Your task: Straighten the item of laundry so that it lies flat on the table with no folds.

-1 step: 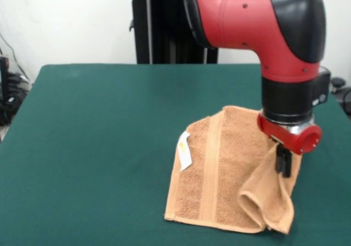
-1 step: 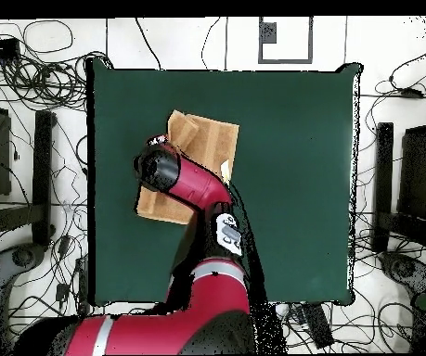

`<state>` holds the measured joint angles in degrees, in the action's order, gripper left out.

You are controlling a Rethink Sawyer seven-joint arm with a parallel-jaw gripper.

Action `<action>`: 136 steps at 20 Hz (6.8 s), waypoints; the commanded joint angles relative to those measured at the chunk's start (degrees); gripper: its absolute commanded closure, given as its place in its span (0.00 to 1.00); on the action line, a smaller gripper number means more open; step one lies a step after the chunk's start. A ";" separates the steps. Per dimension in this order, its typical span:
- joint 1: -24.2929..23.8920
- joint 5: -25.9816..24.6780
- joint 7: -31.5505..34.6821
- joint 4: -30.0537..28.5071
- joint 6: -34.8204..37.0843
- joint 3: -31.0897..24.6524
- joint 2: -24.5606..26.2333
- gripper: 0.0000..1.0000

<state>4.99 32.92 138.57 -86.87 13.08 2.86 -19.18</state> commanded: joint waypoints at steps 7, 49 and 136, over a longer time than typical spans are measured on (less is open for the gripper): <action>12.01 11.22 28.00 12.16 12.92 8.66 2.61 1.00; 5.55 0.82 17.34 -4.55 5.96 1.28 -5.65 0.00; -11.95 -25.65 19.31 -13.11 -16.78 -6.83 7.37 0.00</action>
<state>-1.14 13.31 158.20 -98.91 3.78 3.48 -22.58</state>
